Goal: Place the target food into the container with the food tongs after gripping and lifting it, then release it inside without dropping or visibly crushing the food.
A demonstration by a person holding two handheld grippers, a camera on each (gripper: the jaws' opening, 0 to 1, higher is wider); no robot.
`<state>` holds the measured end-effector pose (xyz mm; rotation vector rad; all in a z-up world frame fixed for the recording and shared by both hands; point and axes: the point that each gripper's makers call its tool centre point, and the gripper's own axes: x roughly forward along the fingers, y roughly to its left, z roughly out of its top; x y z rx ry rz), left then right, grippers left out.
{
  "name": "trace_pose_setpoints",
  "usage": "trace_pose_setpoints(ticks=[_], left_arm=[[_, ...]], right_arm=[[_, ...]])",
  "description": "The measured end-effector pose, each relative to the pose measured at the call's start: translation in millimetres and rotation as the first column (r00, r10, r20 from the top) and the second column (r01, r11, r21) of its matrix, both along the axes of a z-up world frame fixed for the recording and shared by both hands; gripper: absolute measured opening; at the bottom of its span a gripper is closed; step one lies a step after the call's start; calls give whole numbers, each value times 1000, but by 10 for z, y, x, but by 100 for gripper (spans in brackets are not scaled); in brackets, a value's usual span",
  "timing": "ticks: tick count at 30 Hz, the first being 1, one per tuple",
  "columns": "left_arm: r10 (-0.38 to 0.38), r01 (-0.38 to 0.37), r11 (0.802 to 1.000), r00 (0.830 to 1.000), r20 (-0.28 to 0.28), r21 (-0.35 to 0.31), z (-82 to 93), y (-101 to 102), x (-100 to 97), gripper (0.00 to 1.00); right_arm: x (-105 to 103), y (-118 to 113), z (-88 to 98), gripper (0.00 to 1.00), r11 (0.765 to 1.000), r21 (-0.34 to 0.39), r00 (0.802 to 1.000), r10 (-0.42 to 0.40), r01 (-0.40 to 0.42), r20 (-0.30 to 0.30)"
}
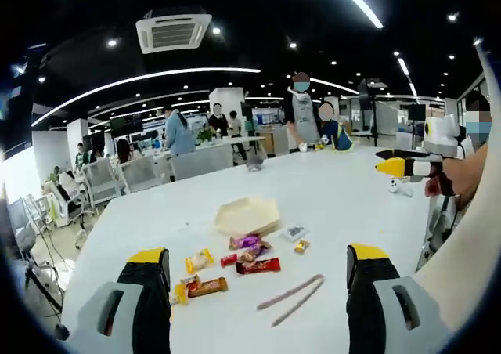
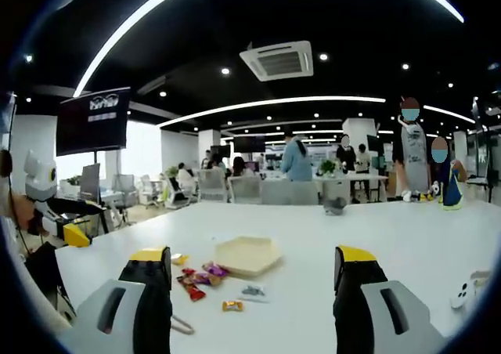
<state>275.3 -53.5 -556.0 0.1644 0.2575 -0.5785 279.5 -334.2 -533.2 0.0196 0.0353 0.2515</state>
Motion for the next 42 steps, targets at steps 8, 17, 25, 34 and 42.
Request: trace_pose_setpoints(ticks=[8, 17, 25, 34, 42], left_arm=[[-51, 51, 999, 997, -54, 11, -171, -119, -77, 81], [-105, 108, 994, 988, -111, 19, -321, -208, -160, 69], [-142, 151, 987, 980, -143, 56, -438, -225, -187, 63], [-147, 162, 983, 977, -156, 85, -481, -223, -169, 56], [-156, 172, 982, 973, -172, 79, -528, -251, -158, 49]], right_arm=[[-7, 71, -39, 82, 1000, -7, 1000, 26, -26, -17], [-41, 230, -101, 68, 995, 27, 994, 95, -94, -46], [-27, 423, -155, 66, 989, -6, 987, 149, -150, -62], [-16, 486, -188, 60, 986, 1, 982, 168, -168, -84], [-13, 475, -205, 59, 985, -52, 982, 158, -164, -103]])
